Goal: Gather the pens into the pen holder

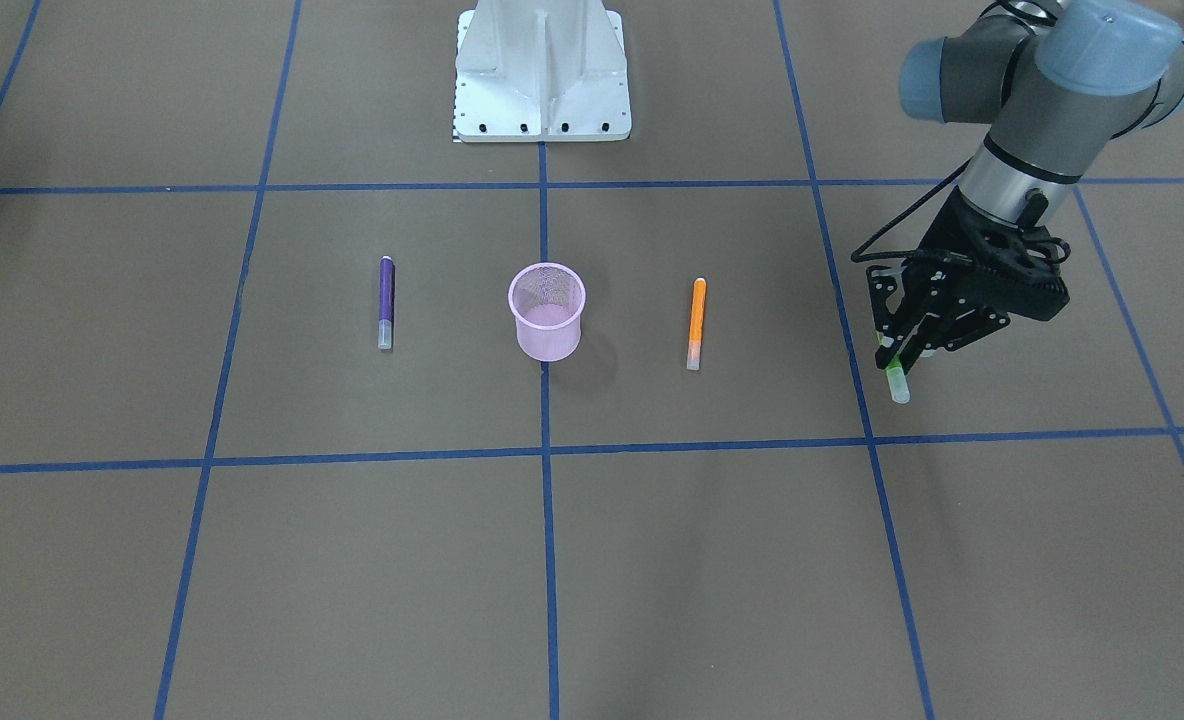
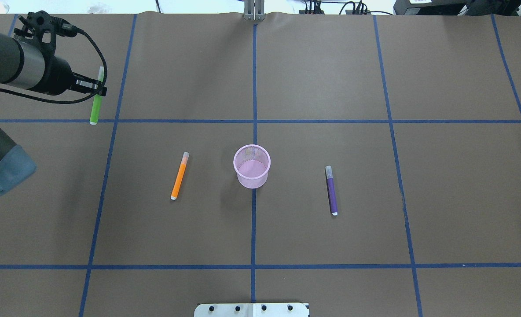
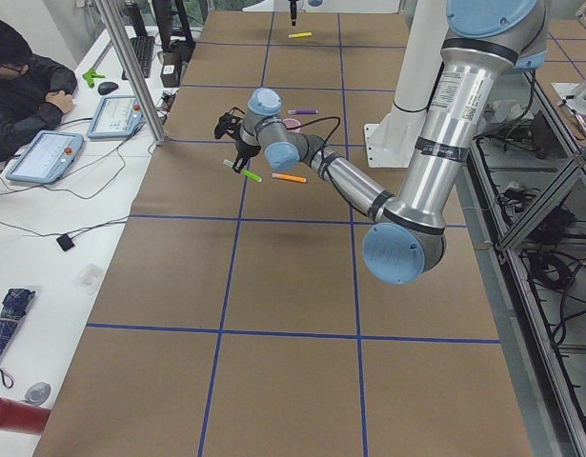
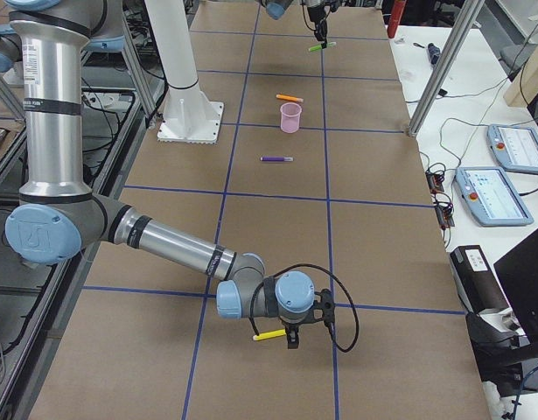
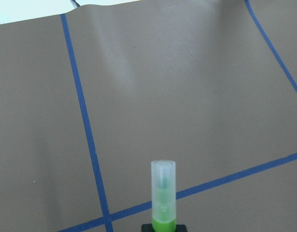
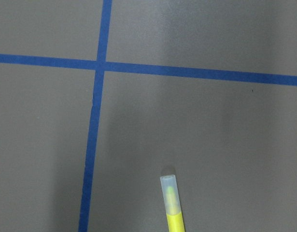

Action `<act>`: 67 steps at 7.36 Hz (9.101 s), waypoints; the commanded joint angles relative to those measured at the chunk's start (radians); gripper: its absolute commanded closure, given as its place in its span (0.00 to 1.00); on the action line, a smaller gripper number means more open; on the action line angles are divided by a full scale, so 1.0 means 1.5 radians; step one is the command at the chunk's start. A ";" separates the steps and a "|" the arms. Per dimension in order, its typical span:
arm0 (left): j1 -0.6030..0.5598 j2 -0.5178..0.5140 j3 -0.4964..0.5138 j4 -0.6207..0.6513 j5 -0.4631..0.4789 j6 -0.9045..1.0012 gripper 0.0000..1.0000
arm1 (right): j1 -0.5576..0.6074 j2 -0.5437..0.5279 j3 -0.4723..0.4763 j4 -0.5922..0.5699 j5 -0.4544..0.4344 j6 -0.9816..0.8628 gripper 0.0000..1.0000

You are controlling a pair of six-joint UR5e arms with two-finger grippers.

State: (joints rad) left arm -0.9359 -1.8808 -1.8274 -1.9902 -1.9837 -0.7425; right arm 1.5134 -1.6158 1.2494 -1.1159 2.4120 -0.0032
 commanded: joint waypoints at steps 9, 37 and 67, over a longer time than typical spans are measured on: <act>0.000 -0.014 0.018 -0.001 0.001 0.002 1.00 | -0.047 0.040 -0.094 0.023 -0.027 -0.045 0.16; 0.146 -0.046 0.010 -0.281 0.286 -0.121 1.00 | -0.059 0.071 -0.035 0.026 -0.018 -0.006 1.00; 0.205 -0.152 -0.037 0.105 0.075 -0.217 0.30 | -0.165 0.221 0.279 0.240 -0.085 0.472 1.00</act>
State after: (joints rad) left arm -0.6214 -2.1076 -1.8618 -1.9561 -1.8405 -1.0730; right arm 1.3355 -1.2779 1.6649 -0.9147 2.3714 0.5283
